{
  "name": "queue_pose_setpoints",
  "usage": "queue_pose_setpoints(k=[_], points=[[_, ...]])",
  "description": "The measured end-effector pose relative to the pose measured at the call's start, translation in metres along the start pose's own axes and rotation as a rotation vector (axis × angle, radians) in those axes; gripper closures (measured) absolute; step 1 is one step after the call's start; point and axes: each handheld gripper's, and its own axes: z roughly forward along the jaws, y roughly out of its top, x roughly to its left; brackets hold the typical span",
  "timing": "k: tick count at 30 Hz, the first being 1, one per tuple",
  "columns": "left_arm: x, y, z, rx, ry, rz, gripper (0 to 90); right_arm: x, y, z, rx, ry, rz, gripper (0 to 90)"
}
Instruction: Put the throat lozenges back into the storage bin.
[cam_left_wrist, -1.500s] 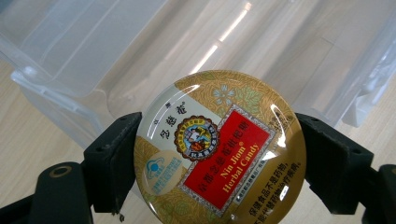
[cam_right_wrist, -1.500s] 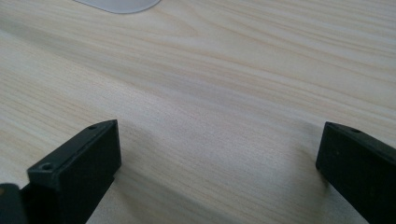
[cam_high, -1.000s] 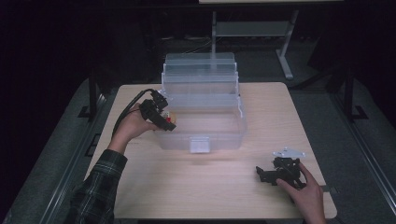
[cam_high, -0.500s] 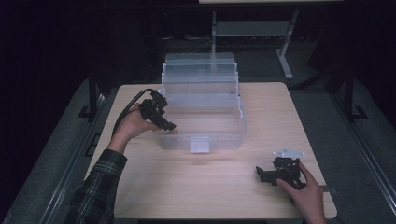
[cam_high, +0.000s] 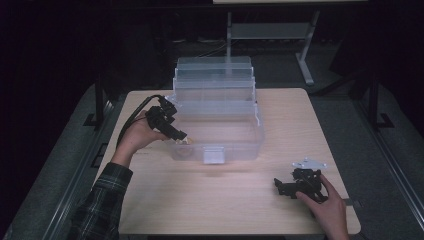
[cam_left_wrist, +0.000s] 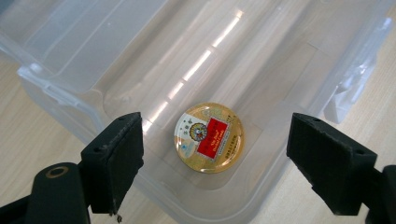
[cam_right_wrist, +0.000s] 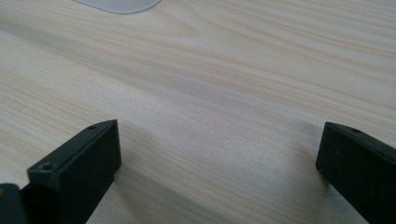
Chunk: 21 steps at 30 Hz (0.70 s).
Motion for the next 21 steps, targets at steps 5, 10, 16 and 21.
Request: queue_pose_setpoints(k=[5, 10, 16, 21], points=[[-0.001, -0.006, -0.004, -0.037, -0.003, -0.014, 18.1, 0.000, 0.000, 0.000, 0.000, 0.000, 0.000, 0.0], [-0.001, -0.015, -0.007, -0.047, 0.005, -0.022, 18.1, 0.000, 0.000, 0.000, 0.000, 0.000, 0.000, 0.0], [-0.001, -0.027, -0.011, -0.062, 0.007, -0.032, 18.0, 0.000, 0.000, 0.000, 0.000, 0.000, 0.000, 0.0], [-0.004, -0.035, -0.015, -0.069, 0.020, -0.037, 16.5, 0.000, 0.000, 0.000, 0.000, 0.000, 0.000, 0.0]])
